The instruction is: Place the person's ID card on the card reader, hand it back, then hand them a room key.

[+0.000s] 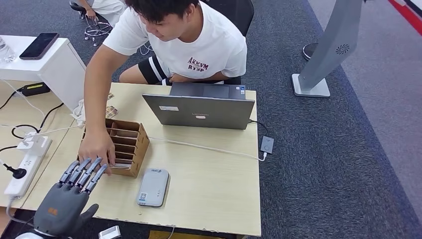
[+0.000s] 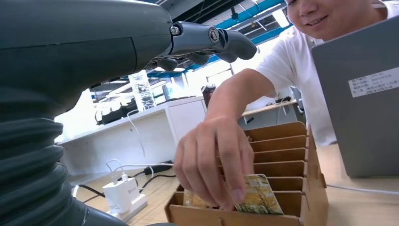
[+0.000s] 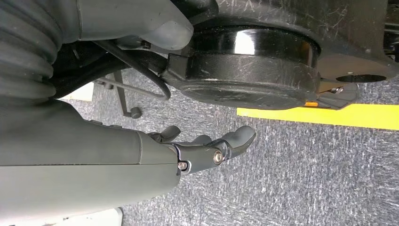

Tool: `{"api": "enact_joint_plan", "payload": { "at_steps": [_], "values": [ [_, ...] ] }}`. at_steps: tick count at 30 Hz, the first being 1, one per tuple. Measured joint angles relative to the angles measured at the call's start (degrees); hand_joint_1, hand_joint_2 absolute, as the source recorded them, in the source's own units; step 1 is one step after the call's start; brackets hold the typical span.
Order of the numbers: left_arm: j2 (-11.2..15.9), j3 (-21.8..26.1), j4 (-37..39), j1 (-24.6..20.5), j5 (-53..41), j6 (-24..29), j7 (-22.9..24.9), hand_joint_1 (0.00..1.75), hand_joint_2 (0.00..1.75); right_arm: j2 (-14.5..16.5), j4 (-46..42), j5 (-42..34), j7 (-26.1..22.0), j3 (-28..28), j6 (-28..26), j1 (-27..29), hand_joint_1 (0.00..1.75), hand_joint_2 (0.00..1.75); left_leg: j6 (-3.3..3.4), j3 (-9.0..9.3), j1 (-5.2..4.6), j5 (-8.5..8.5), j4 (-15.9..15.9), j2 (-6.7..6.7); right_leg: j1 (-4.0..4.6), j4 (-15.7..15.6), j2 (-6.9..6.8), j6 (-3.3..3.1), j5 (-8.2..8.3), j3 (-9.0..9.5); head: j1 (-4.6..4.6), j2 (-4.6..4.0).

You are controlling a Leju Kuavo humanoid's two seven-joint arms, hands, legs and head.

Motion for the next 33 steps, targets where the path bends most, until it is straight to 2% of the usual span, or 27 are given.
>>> {"api": "enact_joint_plan", "payload": {
  "at_steps": [4,10,33],
  "values": [
    [-2.7,-0.9,4.1,-4.3,0.0,-0.9,-2.2,0.00,1.75,0.0,0.8,1.3,-0.6,-0.6,0.5,-0.7,0.00,1.75,0.02,-0.01,0.00,0.02,0.0,-0.06,0.00,0.0,-0.04,0.00,0.01,0.02,0.02,0.00],
    [-5.1,-1.3,7.2,-7.1,0.2,-2.2,-3.9,0.00,1.75,0.0,1.4,2.1,-1.0,-1.0,1.0,-1.0,0.00,1.75,0.02,-0.03,0.00,0.02,0.0,-0.04,0.00,0.0,0.00,0.00,0.03,0.02,0.05,0.00],
    [-8.1,-0.2,15.2,-12.8,2.4,-5.9,-5.5,0.00,1.75,0.0,1.6,4.2,-1.0,-1.8,3.1,-1.0,0.00,1.75,0.02,-0.03,0.00,0.02,0.0,-0.03,0.00,0.0,0.01,0.00,0.02,0.00,0.04,-0.01]
  ]
}}
